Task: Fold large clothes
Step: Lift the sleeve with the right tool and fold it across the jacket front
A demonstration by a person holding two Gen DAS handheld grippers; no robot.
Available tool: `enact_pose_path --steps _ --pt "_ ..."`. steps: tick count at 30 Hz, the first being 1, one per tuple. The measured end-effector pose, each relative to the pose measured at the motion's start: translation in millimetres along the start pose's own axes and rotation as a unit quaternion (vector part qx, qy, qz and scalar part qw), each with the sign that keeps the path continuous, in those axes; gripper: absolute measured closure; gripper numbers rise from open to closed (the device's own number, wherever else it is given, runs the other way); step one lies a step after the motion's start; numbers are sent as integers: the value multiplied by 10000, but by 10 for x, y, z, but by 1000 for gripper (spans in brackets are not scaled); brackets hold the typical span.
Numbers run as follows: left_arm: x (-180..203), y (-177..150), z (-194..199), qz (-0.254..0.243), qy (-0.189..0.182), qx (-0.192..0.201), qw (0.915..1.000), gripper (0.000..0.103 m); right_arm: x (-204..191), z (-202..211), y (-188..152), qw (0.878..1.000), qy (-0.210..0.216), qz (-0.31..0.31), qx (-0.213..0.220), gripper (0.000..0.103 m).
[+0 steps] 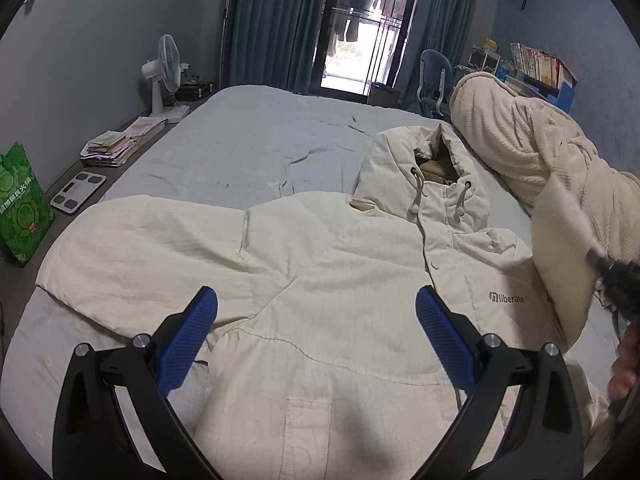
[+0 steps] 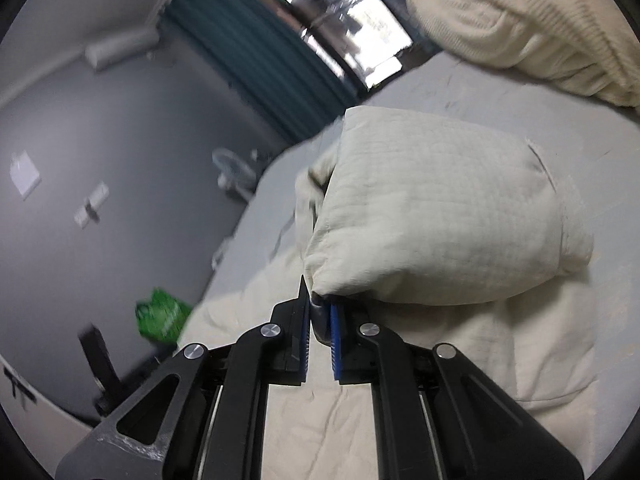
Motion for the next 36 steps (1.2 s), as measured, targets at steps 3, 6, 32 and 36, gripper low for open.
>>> enact_pose_path --steps 3,6,32,36 --pt "8 -4 -14 3 -12 -18 10000 8 -7 -169 -163 9994 77 3 -334 94" --pt "19 -12 -29 -17 -19 -54 10000 8 44 -323 -337 9977 65 7 -677 93" --pt "53 -124 -97 -117 56 -240 9996 8 1116 2 -253 9824 -606 -1622 -707 37" --pt "51 -147 -124 -124 66 -286 9995 8 1282 -128 -284 9767 -739 -1819 -865 64"
Point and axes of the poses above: each gripper's, at about its wrist camera, not at the fingertips, and z roughly against the way its jaws point, x to its right, y to its top, the point moved 9 cm from there along -z, roughly the way its jaws point, and after that the axes turned 14 degrees about -y, right-handed, at the moved point
